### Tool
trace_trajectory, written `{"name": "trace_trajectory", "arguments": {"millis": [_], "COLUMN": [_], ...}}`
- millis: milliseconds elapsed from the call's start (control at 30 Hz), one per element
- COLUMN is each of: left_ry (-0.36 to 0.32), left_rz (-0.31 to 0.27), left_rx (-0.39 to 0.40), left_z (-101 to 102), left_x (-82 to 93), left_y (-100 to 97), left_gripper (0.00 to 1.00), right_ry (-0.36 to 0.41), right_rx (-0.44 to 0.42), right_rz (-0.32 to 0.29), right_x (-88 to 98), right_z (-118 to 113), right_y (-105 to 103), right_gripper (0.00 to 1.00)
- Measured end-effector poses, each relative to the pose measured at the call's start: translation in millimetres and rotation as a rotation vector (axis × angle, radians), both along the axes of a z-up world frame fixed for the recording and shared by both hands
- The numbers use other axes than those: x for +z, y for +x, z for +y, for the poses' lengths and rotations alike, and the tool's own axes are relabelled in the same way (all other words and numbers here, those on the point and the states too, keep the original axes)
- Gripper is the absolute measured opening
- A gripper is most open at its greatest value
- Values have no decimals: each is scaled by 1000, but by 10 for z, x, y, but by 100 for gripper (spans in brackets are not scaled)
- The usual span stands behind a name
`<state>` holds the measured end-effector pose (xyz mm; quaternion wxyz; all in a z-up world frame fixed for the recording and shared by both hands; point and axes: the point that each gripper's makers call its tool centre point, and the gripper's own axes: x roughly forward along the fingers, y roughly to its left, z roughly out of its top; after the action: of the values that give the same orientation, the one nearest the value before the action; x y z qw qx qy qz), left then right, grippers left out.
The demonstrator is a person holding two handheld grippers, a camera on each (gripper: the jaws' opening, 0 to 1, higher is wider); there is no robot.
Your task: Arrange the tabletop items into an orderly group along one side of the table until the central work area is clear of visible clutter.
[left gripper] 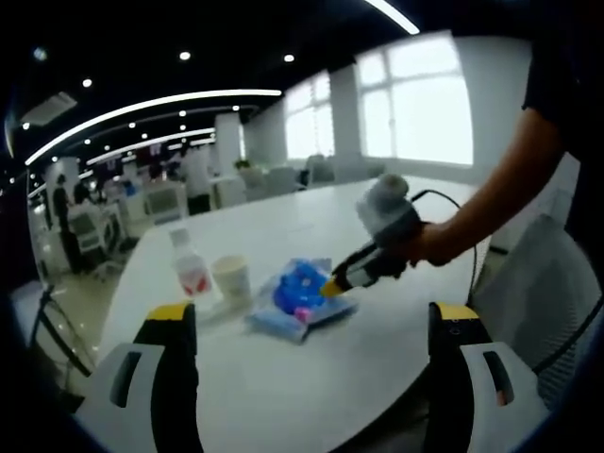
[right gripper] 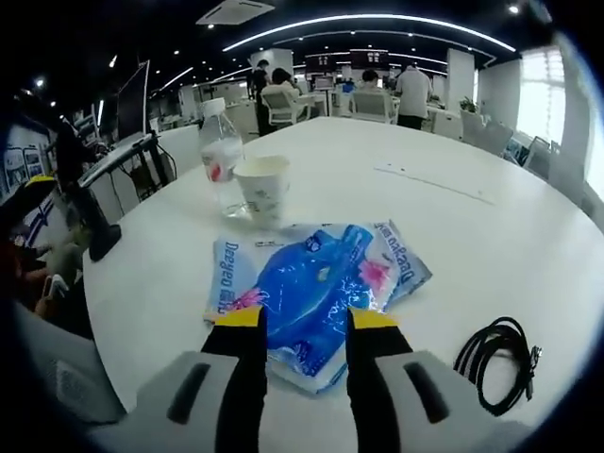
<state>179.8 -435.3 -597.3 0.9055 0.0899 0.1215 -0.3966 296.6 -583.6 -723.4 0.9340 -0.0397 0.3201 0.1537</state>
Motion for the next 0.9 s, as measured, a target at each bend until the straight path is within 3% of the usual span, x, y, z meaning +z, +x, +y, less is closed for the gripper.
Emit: {"name": "trace_trajectory", "arguments": {"millis": [233, 467, 900], "left_ry": [2, 2, -2], "left_rz": [0, 1, -3], "left_rx": [5, 7, 10], "left_z": [11, 14, 21], "left_x": [-7, -8, 1], "left_y": [10, 15, 23], "left_gripper": [99, 99, 98], "right_ry": [3, 14, 23], "right_rx": [-57, -83, -85], "right_rz": [29, 58, 75], "right_x": [-51, -53, -17], "right_z": [-36, -57, -73], "right_y": [84, 110, 55], "right_gripper": [19, 0, 0]}}
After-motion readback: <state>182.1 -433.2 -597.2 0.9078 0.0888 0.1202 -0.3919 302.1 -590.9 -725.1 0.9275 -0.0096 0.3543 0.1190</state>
